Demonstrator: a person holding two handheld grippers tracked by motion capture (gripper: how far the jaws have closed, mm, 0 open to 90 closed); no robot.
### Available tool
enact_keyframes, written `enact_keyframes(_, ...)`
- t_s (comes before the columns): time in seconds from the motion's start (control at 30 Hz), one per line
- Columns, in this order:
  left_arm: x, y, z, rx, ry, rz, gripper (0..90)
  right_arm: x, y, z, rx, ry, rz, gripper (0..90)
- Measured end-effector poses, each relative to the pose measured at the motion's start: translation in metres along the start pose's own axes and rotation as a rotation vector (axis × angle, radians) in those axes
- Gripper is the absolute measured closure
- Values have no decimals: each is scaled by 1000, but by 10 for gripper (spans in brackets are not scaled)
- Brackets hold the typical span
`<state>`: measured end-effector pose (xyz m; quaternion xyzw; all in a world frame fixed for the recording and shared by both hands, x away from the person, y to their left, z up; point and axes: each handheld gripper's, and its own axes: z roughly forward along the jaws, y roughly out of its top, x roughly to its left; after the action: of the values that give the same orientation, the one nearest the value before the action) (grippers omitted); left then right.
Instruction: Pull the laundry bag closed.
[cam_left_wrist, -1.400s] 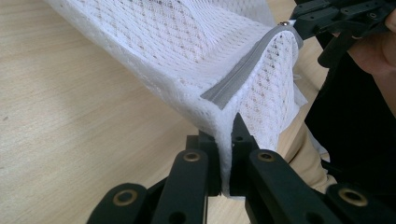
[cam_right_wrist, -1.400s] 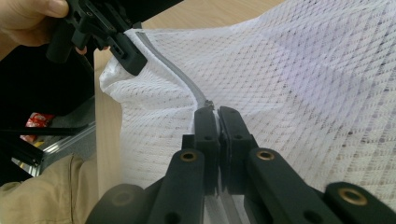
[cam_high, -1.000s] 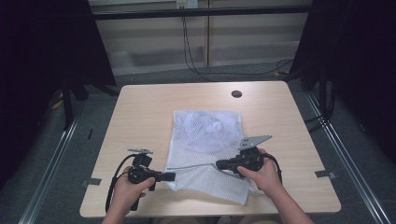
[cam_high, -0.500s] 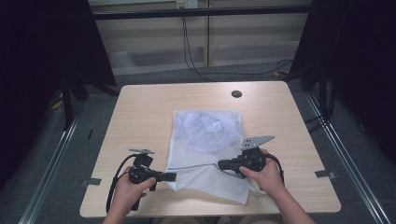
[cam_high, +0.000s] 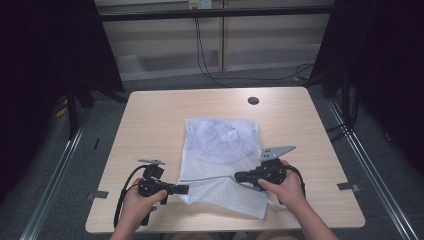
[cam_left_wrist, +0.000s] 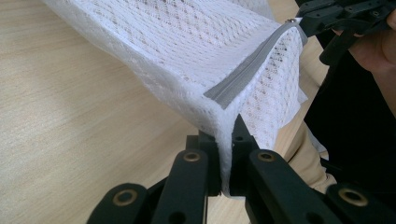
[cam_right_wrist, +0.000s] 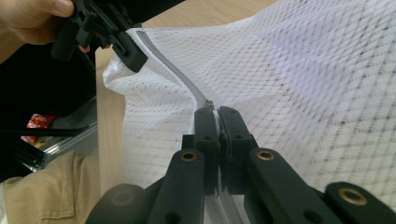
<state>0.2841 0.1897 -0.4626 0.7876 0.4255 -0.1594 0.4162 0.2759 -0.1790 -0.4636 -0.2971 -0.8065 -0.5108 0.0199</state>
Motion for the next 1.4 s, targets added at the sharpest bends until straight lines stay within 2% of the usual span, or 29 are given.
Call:
enact_keyframes(0.3,-1,0,1,-1,-10,-8,882,0,-1,-2,-5,2,3,869)
enact_keyframes(0.4,0,-1,0,-4,7,-11,882,0,-2,-2,-4,7,-2,869)
enact_keyframes(0.5,2,-1,-2,-10,-12,-15,882,-3,-4,-5,-10,-2,9,869)
enact_keyframes(0.6,2,-1,-1,-7,-2,-11,882,-2,-3,-6,-7,-8,7,869)
enact_keyframes(0.67,0,-1,0,-10,-9,-29,882,-3,-4,-7,-7,-5,3,869)
enact_keyframes(0.8,2,-1,-2,-5,5,-15,882,-4,-5,-10,-1,-13,-4,869)
enact_keyframes(0.83,2,-2,-2,-8,4,-28,883,-5,-7,-12,-1,-19,-4,869)
enact_keyframes(0.93,3,-2,-2,0,6,-14,882,-8,-10,-17,-3,-24,7,869)
enact_keyframes(1.0,1,-2,-1,0,4,-23,883,-9,-11,-19,-1,-28,9,869)
enact_keyframes(1.03,1,-1,-1,2,7,-9,882,-9,-12,-20,-3,-28,7,869)
enact_keyframes(1.27,1,-2,0,7,-6,-21,882,-8,-13,-23,1,-24,2,869)
enact_keyframes(1.33,2,-2,-1,11,12,-8,883,-9,-14,-23,7,-34,-2,869)
enact_keyframes(1.4,4,-3,-2,2,2,-23,882,-12,-17,-28,4,-42,8,869)
